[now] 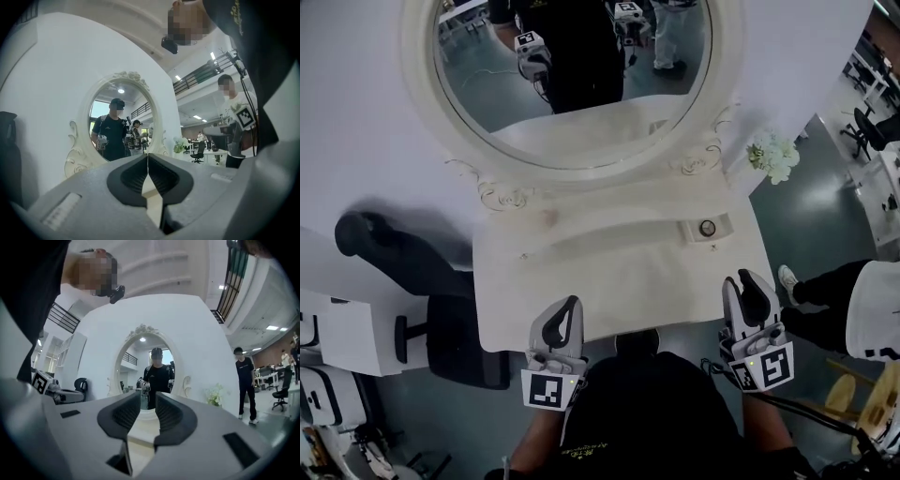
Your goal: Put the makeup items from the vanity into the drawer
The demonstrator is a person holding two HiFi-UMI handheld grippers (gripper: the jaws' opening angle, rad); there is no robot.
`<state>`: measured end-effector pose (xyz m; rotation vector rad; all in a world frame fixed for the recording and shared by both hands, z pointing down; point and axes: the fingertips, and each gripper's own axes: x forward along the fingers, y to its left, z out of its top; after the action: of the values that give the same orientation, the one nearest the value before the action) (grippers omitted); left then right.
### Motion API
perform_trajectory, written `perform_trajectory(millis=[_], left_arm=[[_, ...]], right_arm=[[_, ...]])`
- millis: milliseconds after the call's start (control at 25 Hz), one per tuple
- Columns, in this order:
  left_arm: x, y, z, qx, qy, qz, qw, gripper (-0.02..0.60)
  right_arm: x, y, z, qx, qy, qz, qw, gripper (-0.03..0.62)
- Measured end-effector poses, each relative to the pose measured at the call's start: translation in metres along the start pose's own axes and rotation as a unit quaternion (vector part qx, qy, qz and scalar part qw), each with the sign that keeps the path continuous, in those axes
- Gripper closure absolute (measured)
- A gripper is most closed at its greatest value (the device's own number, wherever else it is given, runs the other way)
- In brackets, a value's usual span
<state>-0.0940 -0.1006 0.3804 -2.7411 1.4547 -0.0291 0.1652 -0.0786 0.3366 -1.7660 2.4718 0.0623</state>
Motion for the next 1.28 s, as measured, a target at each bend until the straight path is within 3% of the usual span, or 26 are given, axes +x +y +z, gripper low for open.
perform_trajectory(millis=[120,240,800,1280], left_arm=[[-0.001,-0.006,0.015,0.002,-0.027,-0.004,0.9996,0.56],[-0.002,-0.012,0.02,0.005,-0.028,-0.003,0.9996,0.56],[-0.011,-0.008,0.016,0.008,-0.027,0.023,0.9993,0.56],[-0.012,0.009,0.005,0.007,-0.027,0.033,0.9991,0.56]], right_arm=[[-0.006,0.001,-0.014,0.01,-0.002,-0.009,1.0,0.511],[-0.006,0.0,-0.03,0.003,0.008,-0.015,1.0,0.592],[0.009,0.01,-0.019,-0.018,-0.023,0.008,1.0,0.594],[0.021,0.013,-0.041,-0.01,-0.003,0.006,1.0,0.594]])
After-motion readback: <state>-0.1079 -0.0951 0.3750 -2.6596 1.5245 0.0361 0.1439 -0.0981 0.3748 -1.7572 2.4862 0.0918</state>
